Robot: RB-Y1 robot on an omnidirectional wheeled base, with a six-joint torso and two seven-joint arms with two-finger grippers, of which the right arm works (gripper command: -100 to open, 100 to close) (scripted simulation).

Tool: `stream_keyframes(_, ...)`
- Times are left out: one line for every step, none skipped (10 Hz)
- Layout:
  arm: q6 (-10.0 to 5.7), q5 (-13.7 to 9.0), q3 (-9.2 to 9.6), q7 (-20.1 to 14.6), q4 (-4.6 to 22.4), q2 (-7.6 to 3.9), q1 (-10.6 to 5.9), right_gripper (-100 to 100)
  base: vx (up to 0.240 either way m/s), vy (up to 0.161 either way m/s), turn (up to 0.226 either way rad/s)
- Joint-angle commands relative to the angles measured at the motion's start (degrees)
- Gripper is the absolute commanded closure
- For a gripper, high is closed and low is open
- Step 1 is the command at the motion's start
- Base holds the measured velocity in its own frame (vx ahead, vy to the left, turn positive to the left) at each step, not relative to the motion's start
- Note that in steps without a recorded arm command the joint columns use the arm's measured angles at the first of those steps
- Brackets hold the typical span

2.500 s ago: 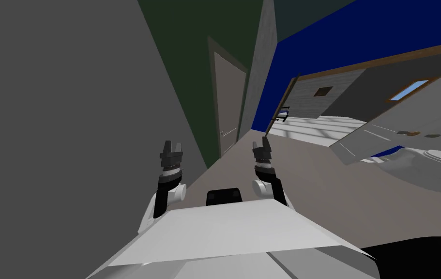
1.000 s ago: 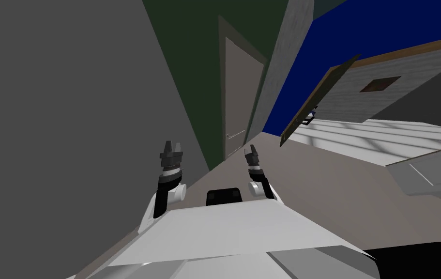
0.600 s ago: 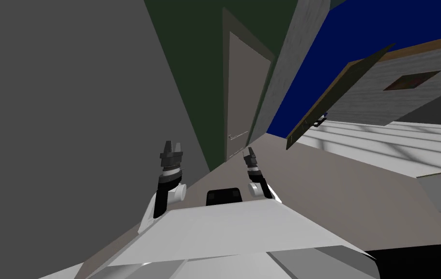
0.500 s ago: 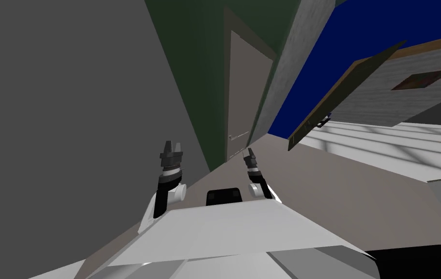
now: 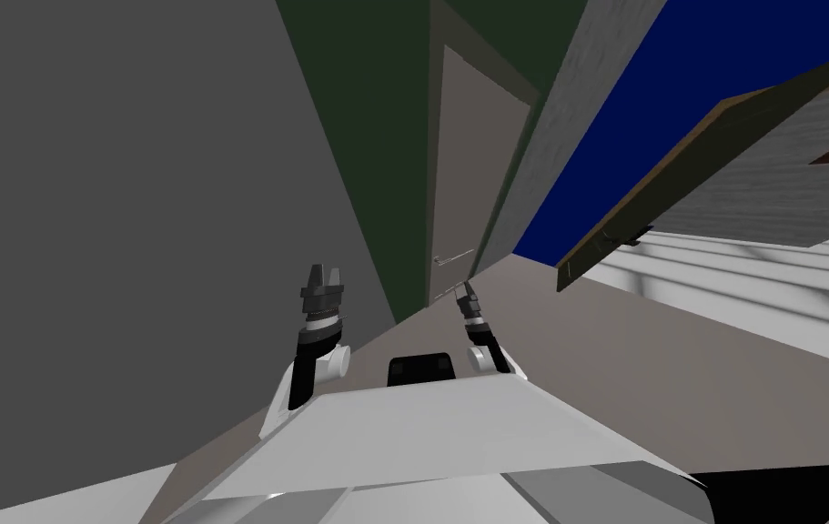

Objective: Pull the door open

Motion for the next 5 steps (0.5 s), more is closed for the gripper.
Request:
stream_keyframes(-0.67, -0.13, 0.24, -0.36, 1.66, -0.30, -0.46, -100, 0.055, -0.042, 0.030)
stream_keyframes(-1.33, -0.40, 0.55, -0.86, 3.50, -0.89, -0.98, -100, 0.053, -0.039, 0.083)
stream_keyframes(-1.99, -0.66, 0.86, -1.36, 5.35, -1.49, -1.51, -100, 0.053, -0.067, 0.160)
stream_keyframes(-2.64, -0.92, 1.17, -1.86, 6.77, -2.09, -2.04, -100, 0.074, -0.057, 0.149)
stream_keyframes(-3.30, -1.18, 1.48, -2.36, 8.56, -2.69, -2.56, -100, 0.094, -0.048, 0.134)
